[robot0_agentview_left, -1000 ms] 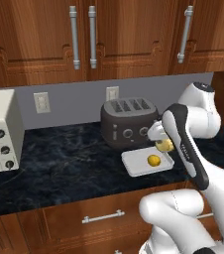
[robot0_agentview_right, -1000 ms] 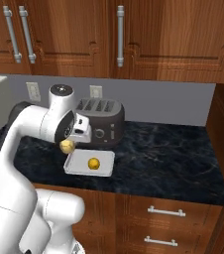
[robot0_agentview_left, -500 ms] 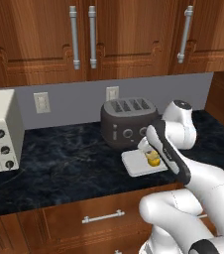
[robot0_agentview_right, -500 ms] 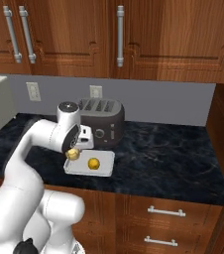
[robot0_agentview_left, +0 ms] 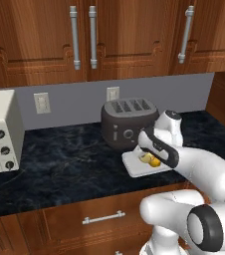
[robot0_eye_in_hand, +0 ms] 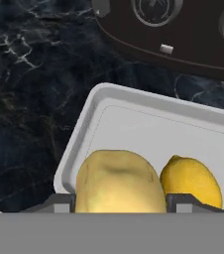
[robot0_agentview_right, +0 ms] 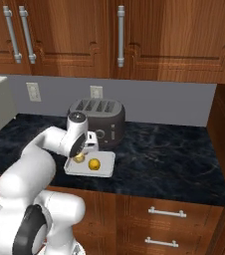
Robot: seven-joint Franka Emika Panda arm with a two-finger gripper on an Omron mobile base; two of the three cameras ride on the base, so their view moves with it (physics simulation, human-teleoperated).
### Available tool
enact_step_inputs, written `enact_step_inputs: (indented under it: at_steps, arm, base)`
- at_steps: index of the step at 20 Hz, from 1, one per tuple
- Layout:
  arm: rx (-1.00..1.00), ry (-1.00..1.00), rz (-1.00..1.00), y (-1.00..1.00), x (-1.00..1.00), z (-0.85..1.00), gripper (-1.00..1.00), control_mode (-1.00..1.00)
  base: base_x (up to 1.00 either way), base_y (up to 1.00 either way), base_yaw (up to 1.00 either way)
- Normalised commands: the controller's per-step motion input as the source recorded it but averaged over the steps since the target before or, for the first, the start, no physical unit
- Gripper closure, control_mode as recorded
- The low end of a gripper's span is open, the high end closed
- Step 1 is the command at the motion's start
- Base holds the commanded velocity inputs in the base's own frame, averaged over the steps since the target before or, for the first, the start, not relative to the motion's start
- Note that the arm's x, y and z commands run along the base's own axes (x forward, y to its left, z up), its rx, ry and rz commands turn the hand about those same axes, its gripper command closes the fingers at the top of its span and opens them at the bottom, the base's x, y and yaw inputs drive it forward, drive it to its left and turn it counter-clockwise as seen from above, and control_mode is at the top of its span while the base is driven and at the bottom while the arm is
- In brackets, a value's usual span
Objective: Take the potato and lemon out of the freezer and place them in the tupperware container on the counter. Then put the tupperware containing the vegetables back in the freezer.
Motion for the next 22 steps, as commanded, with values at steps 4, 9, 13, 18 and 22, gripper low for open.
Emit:
enact_step_inputs:
  at_steps: [4, 9, 13, 18, 22]
  arm:
    - [0.0, 0.05, 0.05, 0.01, 0.58, -0.46, 1.0, -1.0]
    - [-0.02, 0.05, 0.02, 0.09, 0.38, -0.42, 1.0, -1.0]
    - [-0.04, 0.01, 0.0, 0.17, 0.17, -0.22, -1.0, -1.0]
    - [-0.01, -0.02, 0.0, 0.0, -0.01, 0.01, -1.0, -1.0]
    - [0.0, -0.05, -0.06, 0.0, -0.2, 0.21, -1.0, -1.0]
  base:
    - [0.0, 0.0, 0.0]
    - [0.0, 0.0, 0.0]
    - [0.0, 0.0, 0.0]
    - [0.0, 0.0, 0.0]
    - [0.0, 0.0, 0.0]
